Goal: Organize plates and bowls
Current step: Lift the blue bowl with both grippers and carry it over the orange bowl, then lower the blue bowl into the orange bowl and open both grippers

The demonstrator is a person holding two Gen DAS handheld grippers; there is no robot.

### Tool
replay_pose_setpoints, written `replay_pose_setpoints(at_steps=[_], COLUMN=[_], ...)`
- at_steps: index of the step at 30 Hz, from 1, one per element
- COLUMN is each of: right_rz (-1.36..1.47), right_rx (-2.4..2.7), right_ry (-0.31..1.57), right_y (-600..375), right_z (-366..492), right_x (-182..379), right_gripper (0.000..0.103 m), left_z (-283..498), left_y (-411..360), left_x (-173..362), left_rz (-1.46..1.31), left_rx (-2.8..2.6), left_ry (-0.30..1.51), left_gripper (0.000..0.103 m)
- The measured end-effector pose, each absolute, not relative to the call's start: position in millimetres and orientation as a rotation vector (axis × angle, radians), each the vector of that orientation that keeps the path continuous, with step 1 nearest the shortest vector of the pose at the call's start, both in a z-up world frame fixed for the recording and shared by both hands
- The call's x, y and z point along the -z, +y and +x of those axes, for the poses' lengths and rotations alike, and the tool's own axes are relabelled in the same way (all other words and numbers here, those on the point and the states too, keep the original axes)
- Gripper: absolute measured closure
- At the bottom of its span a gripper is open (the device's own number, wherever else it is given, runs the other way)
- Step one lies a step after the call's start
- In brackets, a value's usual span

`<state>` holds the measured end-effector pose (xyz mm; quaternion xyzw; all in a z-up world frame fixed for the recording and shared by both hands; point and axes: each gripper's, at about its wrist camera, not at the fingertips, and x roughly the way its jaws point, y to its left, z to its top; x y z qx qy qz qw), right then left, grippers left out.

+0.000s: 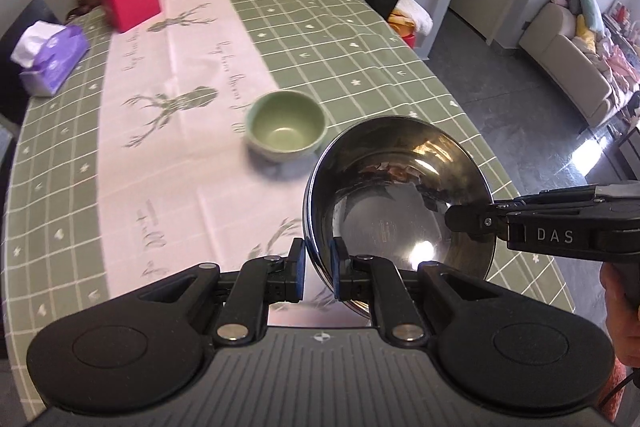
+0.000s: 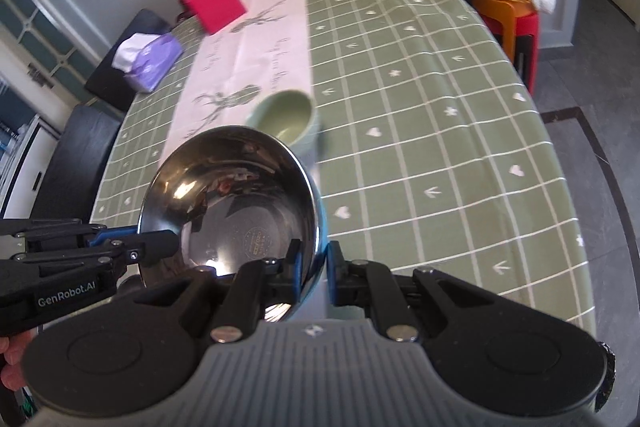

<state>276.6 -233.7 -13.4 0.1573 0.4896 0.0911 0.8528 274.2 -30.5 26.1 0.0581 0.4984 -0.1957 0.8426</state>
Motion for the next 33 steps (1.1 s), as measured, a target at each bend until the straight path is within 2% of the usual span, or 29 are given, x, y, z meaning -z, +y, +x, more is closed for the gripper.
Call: replay_pose_setpoints(at_steps=[10, 17, 33], right_rz=[0.248, 0.195, 0.126], right_rx=[-0.316, -0.378, -0.395], right_ry=[1.036, 1.105, 1.248], right_y=[-159, -113, -71], right_z=[264, 258, 270], right_x=[-5, 8, 47], right_gripper=[0.093, 0.093, 0.093], left_z=[245, 232, 234], left_y=[43, 84, 108], left_x=[-39, -25, 19], left_rz=[0.075, 0.050, 0.076], left_rx=[0.344, 0.303, 0.282], left_ry=[1.082, 1.142, 1.290], left_gripper=[0.088, 0.088, 0.088])
